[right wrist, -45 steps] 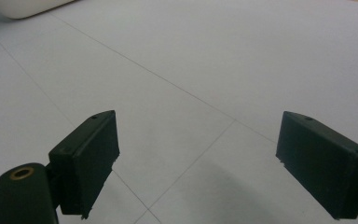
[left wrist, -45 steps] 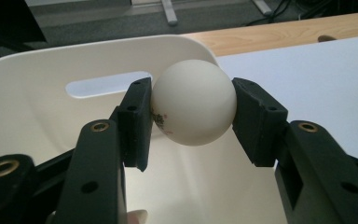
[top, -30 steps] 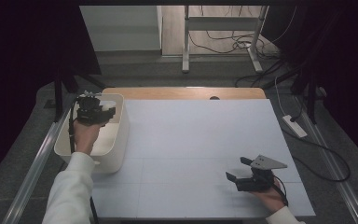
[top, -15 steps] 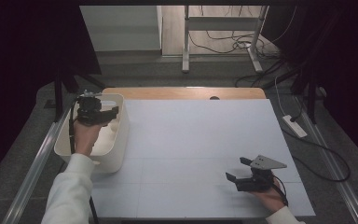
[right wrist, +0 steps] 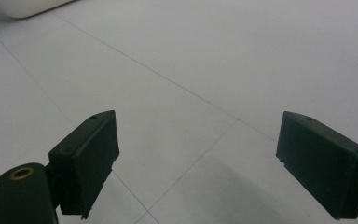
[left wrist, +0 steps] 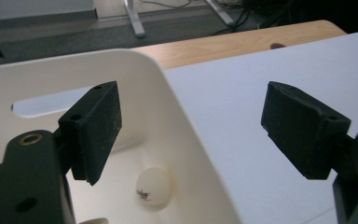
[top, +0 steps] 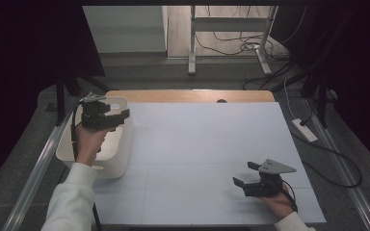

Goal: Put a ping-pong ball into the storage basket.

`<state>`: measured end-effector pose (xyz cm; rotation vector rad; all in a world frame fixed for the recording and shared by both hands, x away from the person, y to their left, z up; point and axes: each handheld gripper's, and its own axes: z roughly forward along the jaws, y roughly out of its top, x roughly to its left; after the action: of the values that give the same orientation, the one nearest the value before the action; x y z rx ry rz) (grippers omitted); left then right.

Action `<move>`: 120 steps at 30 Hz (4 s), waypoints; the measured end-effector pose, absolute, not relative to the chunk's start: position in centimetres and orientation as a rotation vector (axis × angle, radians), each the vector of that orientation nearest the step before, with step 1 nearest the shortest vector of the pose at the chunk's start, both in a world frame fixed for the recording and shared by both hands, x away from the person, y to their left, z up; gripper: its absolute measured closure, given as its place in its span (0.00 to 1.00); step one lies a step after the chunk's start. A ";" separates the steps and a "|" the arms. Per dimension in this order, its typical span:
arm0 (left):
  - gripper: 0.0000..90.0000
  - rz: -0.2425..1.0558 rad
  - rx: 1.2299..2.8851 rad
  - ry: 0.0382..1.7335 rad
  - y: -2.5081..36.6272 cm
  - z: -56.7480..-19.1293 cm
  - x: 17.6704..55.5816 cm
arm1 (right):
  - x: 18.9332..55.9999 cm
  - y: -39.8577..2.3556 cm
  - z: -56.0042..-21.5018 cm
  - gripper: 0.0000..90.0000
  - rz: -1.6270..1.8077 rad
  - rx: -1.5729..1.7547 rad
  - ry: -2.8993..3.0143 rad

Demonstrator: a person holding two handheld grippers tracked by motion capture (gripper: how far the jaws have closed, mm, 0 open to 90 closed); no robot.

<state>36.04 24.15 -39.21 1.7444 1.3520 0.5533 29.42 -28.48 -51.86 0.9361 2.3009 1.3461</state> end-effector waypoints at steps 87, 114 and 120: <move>0.24 0.290 1.842 0.861 13.8 -44.8 25.1 | 28.6 -28.8 -51.4 0.14 1.328 0.925 2.278; 0.25 0.299 1.871 0.952 18.2 -51.3 24.3 | 28.2 -28.8 -51.3 0.14 1.332 0.895 2.273; 0.25 0.292 1.886 0.947 18.1 -51.5 24.7 | 27.9 -28.7 -51.2 0.14 1.339 0.892 2.275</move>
<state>24.67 18.06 -51.48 1.8857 0.9471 0.2918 27.88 -28.66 -51.17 0.8917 2.2746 1.3393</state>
